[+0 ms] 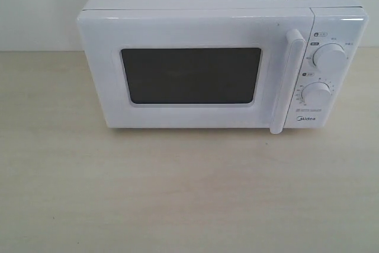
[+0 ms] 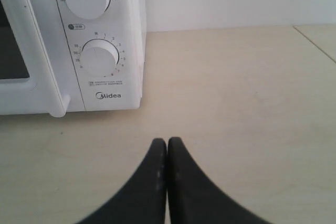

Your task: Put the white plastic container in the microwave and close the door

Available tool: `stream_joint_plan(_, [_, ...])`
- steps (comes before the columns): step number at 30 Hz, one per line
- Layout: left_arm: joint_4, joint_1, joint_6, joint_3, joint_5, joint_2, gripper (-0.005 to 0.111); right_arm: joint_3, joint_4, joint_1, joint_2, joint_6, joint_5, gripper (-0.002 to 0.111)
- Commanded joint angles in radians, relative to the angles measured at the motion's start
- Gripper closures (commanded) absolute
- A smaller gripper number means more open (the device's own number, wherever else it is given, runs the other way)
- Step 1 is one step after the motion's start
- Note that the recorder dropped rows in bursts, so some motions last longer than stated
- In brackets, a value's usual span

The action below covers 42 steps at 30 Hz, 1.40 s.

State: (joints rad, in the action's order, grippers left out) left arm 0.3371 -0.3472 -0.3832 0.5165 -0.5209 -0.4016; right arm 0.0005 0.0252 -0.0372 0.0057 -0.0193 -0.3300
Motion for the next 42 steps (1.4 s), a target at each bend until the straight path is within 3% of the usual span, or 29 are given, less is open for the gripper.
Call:
stream_joint_plan(1, [-0.006, -0.001, 0.012, -0.004, -0.002, 0.006, 0.102, 0.000, -0.007, 0.011, -0.006, -0.006, -0.012, 0.109])
stream_joint_plan(5, [-0.006, -0.001, 0.012, -0.004, -0.002, 0.006, 0.102, 0.000, -0.007, 0.057, -0.006, -0.006, -0.012, 0.109])
stream_joint_plan(42, [-0.006, -0.001, 0.012, -0.004, -0.002, 0.006, 0.102, 0.000, -0.007, 0.056, -0.006, -0.002, -0.018, 0.109])
